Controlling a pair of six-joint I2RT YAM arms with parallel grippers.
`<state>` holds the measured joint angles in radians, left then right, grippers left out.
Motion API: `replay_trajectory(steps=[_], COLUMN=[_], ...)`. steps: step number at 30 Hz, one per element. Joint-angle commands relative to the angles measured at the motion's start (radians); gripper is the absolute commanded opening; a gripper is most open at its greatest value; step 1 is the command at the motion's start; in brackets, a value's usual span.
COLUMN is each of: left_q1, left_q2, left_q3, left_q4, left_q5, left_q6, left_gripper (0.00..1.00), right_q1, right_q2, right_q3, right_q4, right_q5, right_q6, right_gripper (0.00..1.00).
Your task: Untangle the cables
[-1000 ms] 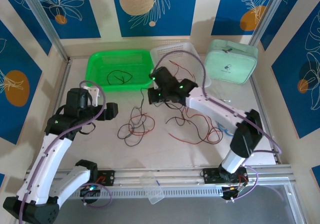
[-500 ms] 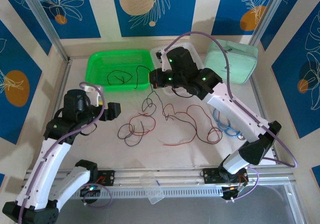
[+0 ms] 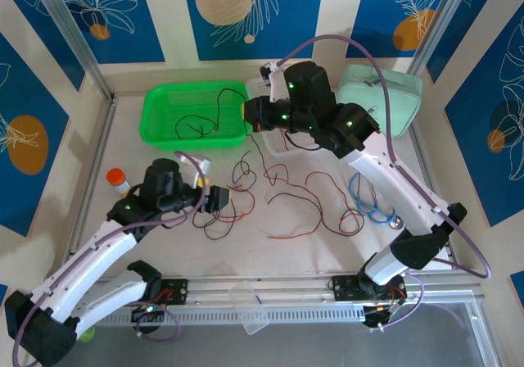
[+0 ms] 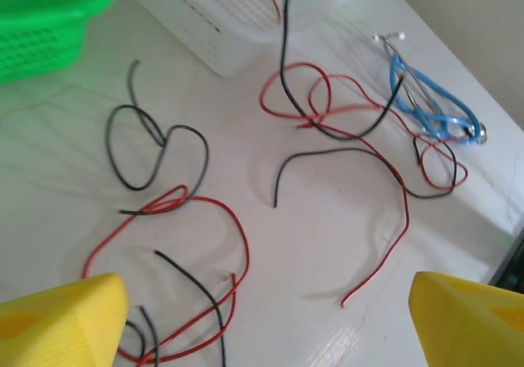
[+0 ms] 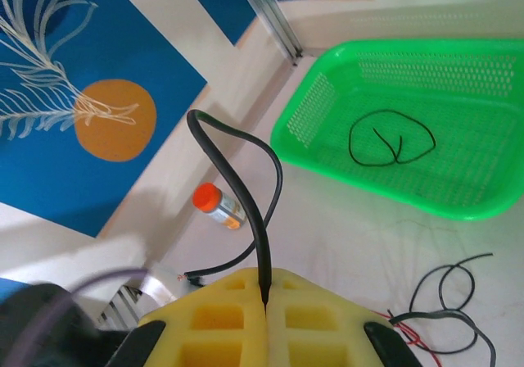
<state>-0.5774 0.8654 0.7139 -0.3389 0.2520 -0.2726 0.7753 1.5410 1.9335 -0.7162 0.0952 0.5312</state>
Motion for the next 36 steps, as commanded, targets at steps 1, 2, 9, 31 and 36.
replay_trajectory(steps=[1, 2, 9, 31, 36], left_q1=[-0.072, -0.091, -0.166, -0.257, -0.257], left_q2=[0.025, 0.036, 0.130, 0.482, 0.517], left_q3=[-0.050, -0.063, -0.099, 0.066, 0.092], left_q4=[0.197, 0.230, 0.467, 0.661, 0.711], left_q5=[-0.064, -0.077, -0.157, -0.054, -0.148], left_q6=[0.057, 0.075, 0.253, 0.340, 0.354], left_gripper=[0.89, 0.89, 0.91, 0.87, 0.71], right_q1=[0.015, 0.018, 0.038, 0.050, 0.052], right_q2=[-0.024, -0.021, -0.002, -0.045, -0.061], right_q3=[0.097, 0.119, 0.245, 0.304, 0.299], right_q4=[-0.013, -0.020, -0.081, -0.118, -0.120], right_q5=[-0.030, -0.031, -0.053, -0.048, -0.044], right_q6=[0.002, -0.001, -0.004, 0.009, 0.010], right_gripper=[0.00, 0.00, 0.00, 0.00, 0.00])
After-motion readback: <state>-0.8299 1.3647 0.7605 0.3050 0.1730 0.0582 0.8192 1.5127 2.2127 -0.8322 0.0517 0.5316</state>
